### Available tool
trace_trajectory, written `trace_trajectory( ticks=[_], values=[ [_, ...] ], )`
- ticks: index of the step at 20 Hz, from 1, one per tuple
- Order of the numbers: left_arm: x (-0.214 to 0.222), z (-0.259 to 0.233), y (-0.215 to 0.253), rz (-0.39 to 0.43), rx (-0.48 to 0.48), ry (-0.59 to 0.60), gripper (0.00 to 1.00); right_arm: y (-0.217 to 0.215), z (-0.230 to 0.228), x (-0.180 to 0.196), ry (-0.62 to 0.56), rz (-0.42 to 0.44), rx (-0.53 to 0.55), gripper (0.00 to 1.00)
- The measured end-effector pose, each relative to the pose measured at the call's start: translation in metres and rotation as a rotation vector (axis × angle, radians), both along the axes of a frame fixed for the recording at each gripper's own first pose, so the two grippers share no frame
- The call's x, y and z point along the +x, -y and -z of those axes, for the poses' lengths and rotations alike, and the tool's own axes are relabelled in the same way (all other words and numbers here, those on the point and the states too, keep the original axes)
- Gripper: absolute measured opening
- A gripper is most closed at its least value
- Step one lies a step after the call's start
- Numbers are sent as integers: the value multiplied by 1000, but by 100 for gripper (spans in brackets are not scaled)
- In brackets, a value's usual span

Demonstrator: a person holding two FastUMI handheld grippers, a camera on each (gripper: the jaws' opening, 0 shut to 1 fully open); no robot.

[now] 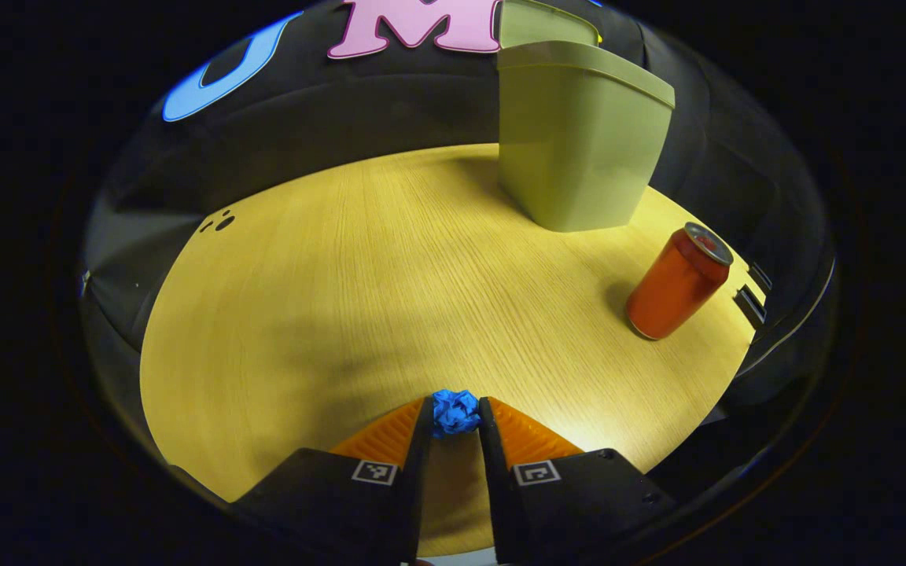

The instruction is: Press the lid of the desktop garbage bin to open it, pick up the crumpled paper on the desktop and throw it into the bin, then pick up the pop can on the desktop and drop it into the bin, and finally close the garbage bin lid.

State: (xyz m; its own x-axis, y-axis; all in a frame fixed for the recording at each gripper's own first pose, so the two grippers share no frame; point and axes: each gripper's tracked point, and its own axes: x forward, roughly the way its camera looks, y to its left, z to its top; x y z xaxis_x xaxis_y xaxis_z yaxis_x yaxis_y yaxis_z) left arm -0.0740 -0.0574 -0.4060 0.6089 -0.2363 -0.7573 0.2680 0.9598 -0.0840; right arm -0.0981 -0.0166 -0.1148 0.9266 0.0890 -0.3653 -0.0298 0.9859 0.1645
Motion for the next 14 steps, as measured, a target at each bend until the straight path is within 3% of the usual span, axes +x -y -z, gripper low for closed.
trace_trajectory(
  ticks=[14],
  values=[
    [72,-181,7,-54,-166,295,39,-8,13,6,-15,-27,16,83]
  ],
)
